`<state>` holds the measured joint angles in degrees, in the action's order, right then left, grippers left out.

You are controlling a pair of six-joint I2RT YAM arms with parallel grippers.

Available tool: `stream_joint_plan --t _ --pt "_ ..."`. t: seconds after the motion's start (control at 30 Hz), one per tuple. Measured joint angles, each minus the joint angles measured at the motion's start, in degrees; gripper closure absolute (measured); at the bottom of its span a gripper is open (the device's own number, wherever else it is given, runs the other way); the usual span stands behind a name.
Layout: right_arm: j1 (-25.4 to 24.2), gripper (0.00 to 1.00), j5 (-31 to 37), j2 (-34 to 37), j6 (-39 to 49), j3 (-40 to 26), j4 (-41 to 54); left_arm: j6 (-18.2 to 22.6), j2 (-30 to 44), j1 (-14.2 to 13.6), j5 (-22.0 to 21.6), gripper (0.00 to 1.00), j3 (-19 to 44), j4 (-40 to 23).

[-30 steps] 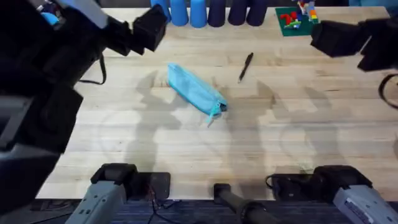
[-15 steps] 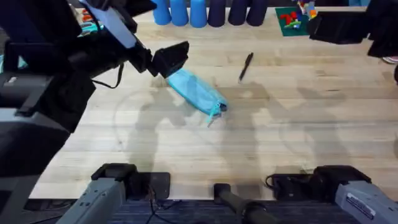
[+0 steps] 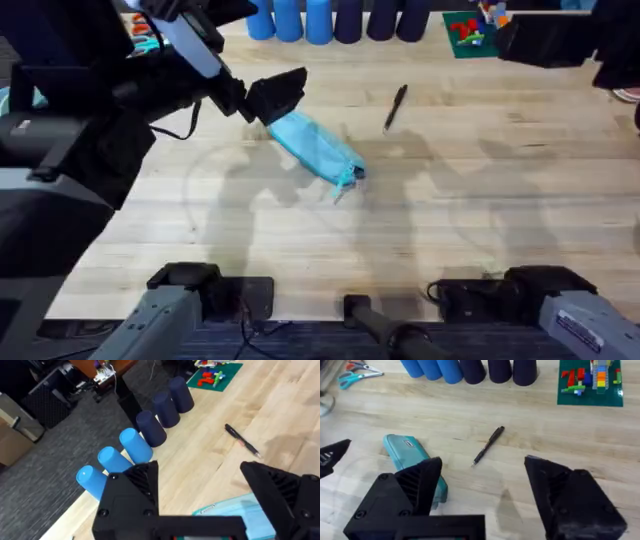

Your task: Unzip the bag, pick up the pens from the table one at a time and place them inside, then zip the bag closed.

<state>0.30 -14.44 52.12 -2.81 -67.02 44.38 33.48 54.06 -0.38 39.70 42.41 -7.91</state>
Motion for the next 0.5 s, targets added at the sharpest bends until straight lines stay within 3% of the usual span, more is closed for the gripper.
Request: stream_joint_plan --t 0.17,0.33,0.5 --pt "0.0 0.005 0.0 0.0 0.1 0.0 -1.4 0.2 0.5 1.3 0.8 0.01 0.2 0.0" --pt "0.0 0.005 0.0 0.0 0.3 0.0 -3.0 1.3 5.0 4.8 5.4 0.01 3.4 -1.1" --pt "0.0 0.005 0.0 0.3 0.3 0.0 -3.3 5.7 12.3 9.3 11.8 0.009 11.5 -9.6"
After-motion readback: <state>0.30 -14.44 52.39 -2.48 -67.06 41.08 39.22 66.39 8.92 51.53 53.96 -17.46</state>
